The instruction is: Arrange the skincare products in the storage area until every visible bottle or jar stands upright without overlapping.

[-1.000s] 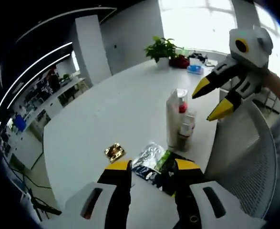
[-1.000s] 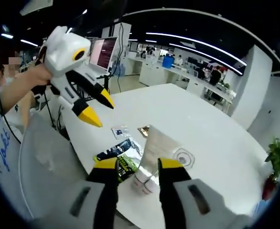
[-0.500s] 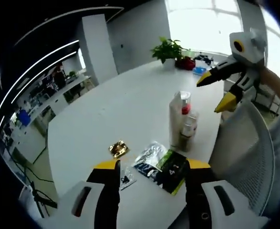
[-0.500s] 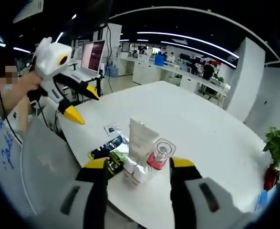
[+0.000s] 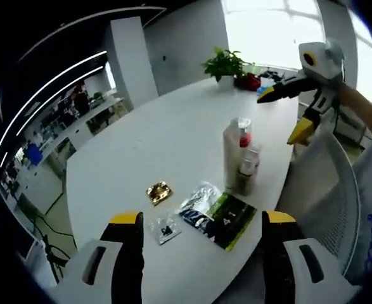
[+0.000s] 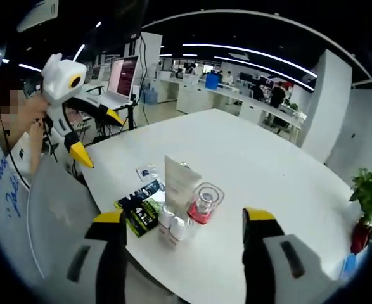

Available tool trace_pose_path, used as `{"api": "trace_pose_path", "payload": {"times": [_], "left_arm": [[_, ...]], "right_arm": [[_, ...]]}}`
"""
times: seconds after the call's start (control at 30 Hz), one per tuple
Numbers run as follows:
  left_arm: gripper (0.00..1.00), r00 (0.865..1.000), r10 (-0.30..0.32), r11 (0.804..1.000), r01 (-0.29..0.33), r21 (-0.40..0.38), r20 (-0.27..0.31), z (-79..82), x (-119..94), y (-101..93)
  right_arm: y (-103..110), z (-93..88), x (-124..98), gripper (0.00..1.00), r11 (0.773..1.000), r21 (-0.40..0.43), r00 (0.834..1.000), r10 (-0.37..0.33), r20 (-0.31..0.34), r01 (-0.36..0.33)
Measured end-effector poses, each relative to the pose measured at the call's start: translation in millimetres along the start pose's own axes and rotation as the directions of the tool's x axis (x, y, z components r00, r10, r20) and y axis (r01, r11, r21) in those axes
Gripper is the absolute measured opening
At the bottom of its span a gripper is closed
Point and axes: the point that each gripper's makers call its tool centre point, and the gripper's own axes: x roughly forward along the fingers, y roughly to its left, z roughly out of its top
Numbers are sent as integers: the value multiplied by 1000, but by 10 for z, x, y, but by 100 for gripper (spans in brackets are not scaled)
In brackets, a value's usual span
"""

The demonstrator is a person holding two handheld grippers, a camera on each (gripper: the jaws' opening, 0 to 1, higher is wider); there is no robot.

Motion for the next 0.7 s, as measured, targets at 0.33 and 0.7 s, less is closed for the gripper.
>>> {"api": "trace_pose_path", "payload": {"times": [0.33, 0.7], "left_arm": [[88, 1000, -11, 1000, 11, -20, -20, -79, -42, -32], [97, 1000, -16, 999, 15, -31, -22, -123, -63, -38]], "right_arm": [[-65, -65, -12, 87, 1000, 14, 1000, -12, -19, 13], [-58, -75, 26, 98, 1000, 10, 1000, 7, -27, -7]]}}
